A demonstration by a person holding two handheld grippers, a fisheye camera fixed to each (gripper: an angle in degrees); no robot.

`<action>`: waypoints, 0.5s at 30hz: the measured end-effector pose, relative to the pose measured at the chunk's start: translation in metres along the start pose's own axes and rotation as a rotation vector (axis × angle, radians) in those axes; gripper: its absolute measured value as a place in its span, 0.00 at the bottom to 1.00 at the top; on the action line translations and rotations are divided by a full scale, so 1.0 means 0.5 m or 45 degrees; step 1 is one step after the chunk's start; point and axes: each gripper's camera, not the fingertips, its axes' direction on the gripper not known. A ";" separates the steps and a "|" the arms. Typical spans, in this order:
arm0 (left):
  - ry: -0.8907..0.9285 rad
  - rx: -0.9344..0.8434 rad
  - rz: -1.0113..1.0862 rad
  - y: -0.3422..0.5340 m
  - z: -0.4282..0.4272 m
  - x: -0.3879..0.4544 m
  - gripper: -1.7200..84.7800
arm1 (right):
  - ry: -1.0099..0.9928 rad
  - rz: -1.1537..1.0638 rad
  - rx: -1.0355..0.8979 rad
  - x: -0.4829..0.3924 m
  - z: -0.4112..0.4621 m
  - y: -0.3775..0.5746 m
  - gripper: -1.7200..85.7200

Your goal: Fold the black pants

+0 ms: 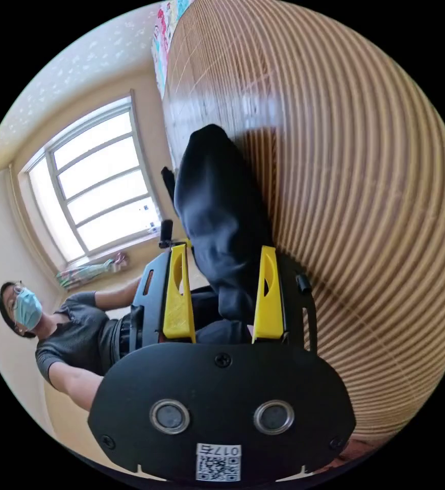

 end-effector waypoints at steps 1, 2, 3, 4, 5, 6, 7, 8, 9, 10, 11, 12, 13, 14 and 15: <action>-0.045 0.053 0.027 -0.001 -0.044 -0.011 0.11 | -0.011 -0.023 -0.044 -0.003 0.025 0.012 0.23; -0.088 0.115 0.048 -0.002 -0.088 -0.020 0.11 | 0.027 -0.046 -0.050 -0.013 0.045 0.028 0.23; -0.104 0.147 0.052 -0.003 -0.109 -0.025 0.11 | 0.049 -0.058 -0.035 -0.019 0.052 0.037 0.23; -0.117 0.208 0.054 -0.005 -0.148 -0.035 0.12 | 0.076 -0.083 0.023 -0.030 0.059 0.056 0.23; -0.115 0.254 0.053 -0.011 -0.181 -0.047 0.14 | 0.104 -0.087 0.131 -0.040 0.056 0.078 0.23; -0.111 0.269 0.053 -0.016 -0.195 -0.052 0.15 | 0.108 -0.093 0.194 -0.044 0.052 0.090 0.23; -0.097 0.276 0.054 -0.031 -0.213 -0.064 0.18 | 0.117 -0.092 0.327 -0.049 0.045 0.117 0.23; -0.088 0.262 0.059 -0.050 -0.223 -0.075 0.20 | 0.109 -0.086 0.429 -0.048 0.043 0.140 0.23; -0.085 0.249 0.066 -0.061 -0.224 -0.080 0.20 | 0.092 -0.082 0.466 -0.045 0.044 0.149 0.23; -0.083 0.210 0.079 -0.084 -0.220 -0.088 0.22 | 0.019 -0.082 0.518 -0.035 0.052 0.160 0.22; -0.072 0.161 0.095 -0.108 -0.206 -0.096 0.23 | -0.081 -0.094 0.522 -0.027 0.068 0.160 0.22; -0.058 0.125 0.101 -0.120 -0.195 -0.100 0.23 | -0.124 -0.109 0.503 -0.026 0.079 0.154 0.22; -0.021 0.027 0.102 -0.143 -0.166 -0.110 0.23 | -0.158 -0.141 0.423 -0.036 0.107 0.136 0.22; 0.047 -0.081 0.127 -0.162 -0.131 -0.116 0.23 | -0.129 -0.166 0.352 -0.058 0.132 0.120 0.22; 0.074 -0.152 0.128 -0.169 -0.110 -0.119 0.23 | -0.105 -0.175 0.324 -0.071 0.143 0.113 0.22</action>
